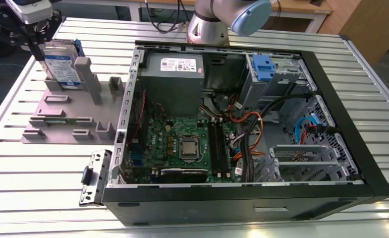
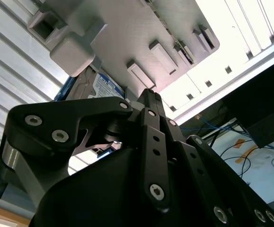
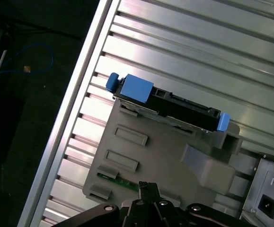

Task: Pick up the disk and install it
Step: 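Pick up the disk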

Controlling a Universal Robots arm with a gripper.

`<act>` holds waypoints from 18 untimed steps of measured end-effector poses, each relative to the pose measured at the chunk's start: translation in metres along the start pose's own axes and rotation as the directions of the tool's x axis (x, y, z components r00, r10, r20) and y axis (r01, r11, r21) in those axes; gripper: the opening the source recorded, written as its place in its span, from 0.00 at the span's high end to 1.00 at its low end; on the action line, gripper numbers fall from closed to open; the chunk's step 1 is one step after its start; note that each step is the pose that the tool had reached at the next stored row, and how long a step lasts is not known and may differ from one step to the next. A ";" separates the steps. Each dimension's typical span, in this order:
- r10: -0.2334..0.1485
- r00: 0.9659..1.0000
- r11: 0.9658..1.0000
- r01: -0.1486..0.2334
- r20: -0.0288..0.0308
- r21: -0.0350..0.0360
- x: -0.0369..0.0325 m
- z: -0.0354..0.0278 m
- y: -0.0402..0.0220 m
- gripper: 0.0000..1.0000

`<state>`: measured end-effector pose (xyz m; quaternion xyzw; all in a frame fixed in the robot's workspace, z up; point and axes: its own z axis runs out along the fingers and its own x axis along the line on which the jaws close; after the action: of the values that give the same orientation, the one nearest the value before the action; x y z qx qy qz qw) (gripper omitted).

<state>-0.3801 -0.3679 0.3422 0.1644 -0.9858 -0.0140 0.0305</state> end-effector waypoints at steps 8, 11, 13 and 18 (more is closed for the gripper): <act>-0.005 1.000 1.000 0.005 0.000 0.000 0.0000 0.0000 0.0000 0.90; -0.007 1.000 1.000 0.007 0.000 0.000 0.0000 0.0000 0.0000 0.90; -0.008 1.000 1.000 0.008 0.000 0.000 0.0000 0.0000 0.0000 0.90; -0.011 1.000 1.000 0.011 0.000 0.001 0.0000 0.0000 0.0000 0.90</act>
<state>-0.3801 -0.3679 0.3422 0.1697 -0.9849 -0.0139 0.0305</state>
